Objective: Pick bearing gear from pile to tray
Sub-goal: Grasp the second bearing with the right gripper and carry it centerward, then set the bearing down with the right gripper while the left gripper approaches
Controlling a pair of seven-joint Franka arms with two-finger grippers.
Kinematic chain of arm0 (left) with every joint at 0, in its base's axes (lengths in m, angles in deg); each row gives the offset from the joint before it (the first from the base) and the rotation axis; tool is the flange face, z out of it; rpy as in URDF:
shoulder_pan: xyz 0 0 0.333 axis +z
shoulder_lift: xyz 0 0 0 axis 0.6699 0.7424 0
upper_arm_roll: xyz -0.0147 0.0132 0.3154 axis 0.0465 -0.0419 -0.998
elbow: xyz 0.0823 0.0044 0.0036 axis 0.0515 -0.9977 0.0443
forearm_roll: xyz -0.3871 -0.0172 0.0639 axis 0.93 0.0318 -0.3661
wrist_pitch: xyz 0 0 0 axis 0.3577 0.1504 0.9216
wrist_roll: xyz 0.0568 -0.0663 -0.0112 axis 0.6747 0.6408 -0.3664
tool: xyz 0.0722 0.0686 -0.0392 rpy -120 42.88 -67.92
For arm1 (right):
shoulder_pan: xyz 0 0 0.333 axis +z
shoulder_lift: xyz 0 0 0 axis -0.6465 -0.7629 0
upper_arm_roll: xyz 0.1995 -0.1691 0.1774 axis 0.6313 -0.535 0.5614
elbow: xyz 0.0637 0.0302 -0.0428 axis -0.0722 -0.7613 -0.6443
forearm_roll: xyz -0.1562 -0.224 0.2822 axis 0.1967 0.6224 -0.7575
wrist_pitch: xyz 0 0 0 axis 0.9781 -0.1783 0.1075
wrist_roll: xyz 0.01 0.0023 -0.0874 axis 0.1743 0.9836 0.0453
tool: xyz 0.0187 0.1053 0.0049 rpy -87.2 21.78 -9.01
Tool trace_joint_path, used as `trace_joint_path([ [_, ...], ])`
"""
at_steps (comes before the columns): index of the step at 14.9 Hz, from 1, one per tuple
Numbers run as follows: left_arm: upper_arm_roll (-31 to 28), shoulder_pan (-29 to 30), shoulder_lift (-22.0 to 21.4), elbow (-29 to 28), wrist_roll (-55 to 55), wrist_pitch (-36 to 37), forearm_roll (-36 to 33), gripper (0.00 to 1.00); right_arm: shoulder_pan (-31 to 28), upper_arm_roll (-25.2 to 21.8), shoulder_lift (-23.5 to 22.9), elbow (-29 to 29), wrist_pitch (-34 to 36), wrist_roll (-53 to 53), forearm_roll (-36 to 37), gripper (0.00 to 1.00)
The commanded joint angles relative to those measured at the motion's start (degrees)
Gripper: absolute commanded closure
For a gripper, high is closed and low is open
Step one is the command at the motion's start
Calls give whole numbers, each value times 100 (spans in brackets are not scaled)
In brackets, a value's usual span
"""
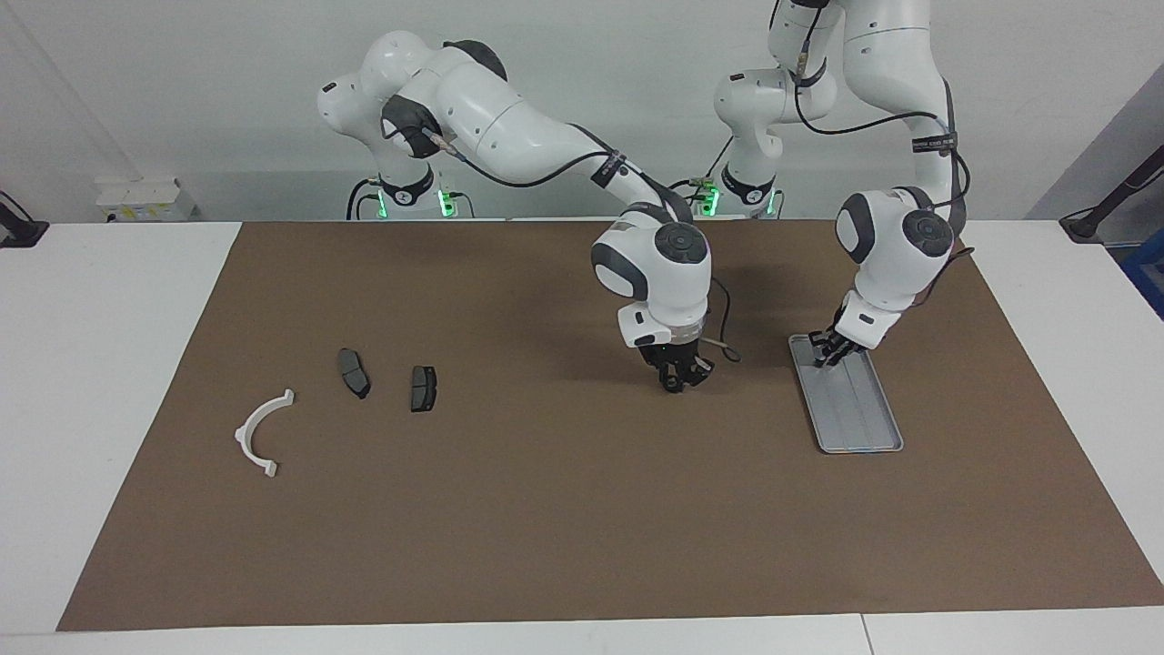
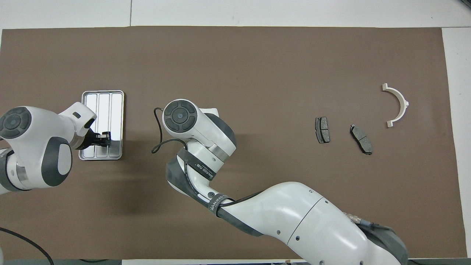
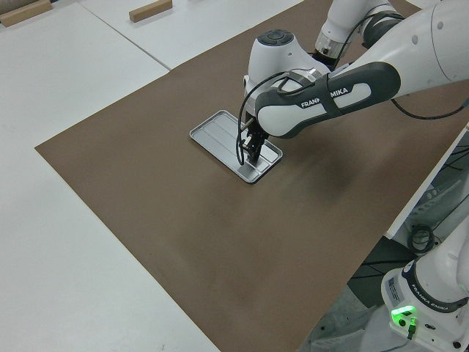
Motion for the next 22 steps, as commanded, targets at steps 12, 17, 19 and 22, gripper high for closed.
trace_joint_path([
  [12,-43,-369,200,808,-664,191,154,21,16,-134,2,219,229,240,202,0],
  [17,1,-386,226,914,-874,200,145,19,-493,-90,529,211,448,-418,97,0],
  [19,-17,-640,244,1054,-1163,314,154,16,-713,-81,731,193,536,-778,-61,0],
  [22,-17,-903,332,1248,-1629,402,154,15,-1082,-81,1108,140,948,-1533,-517,0],
])
